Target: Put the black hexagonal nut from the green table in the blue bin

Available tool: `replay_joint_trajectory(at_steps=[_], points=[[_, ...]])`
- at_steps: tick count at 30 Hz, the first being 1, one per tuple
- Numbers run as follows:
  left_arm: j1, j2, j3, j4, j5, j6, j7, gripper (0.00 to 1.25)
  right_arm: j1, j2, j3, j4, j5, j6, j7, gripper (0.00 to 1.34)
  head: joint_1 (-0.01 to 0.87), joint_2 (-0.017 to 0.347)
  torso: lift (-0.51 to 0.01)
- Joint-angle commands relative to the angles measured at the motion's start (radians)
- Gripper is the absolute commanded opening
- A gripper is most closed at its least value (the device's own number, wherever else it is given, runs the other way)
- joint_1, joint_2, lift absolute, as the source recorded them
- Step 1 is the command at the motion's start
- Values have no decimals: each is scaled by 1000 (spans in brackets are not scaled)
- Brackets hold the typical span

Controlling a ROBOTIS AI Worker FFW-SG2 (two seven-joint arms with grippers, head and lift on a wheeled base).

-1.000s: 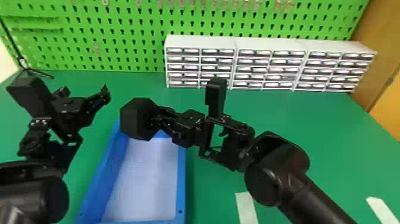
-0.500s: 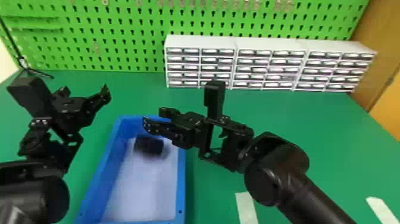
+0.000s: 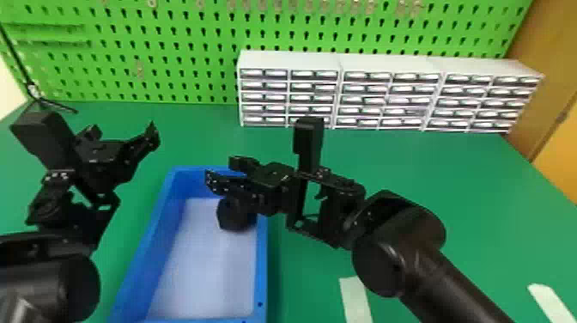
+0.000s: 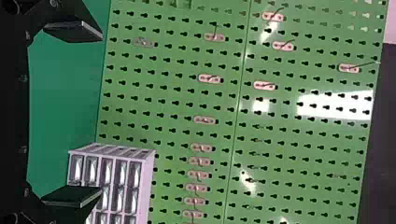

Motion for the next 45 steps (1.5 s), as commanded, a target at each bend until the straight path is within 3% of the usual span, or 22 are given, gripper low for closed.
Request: replay_joint_trajectory(at_steps=[1, 11, 22, 34, 45], points=[[0, 0, 2, 0, 3, -1, 0, 1123, 6, 1, -11, 0, 20, 7, 0, 747, 692, 8, -97], [2, 0, 3, 0, 6, 1, 0, 1123, 36, 1, -60, -2, 65, 18, 2, 758, 692, 8, -97], [5, 0, 8, 0, 4, 1, 0, 1123, 91, 11, -195, -25, 138, 11, 2, 807, 692, 8, -97], [11, 0, 14, -2, 6, -1, 0, 1123, 200, 64, -441, -71, 272, 15, 2, 833, 692, 8, -97], [16, 0, 20, -2, 10, -1, 0, 1123, 277, 112, -614, -104, 356, 20, 2, 833, 692, 8, -97]])
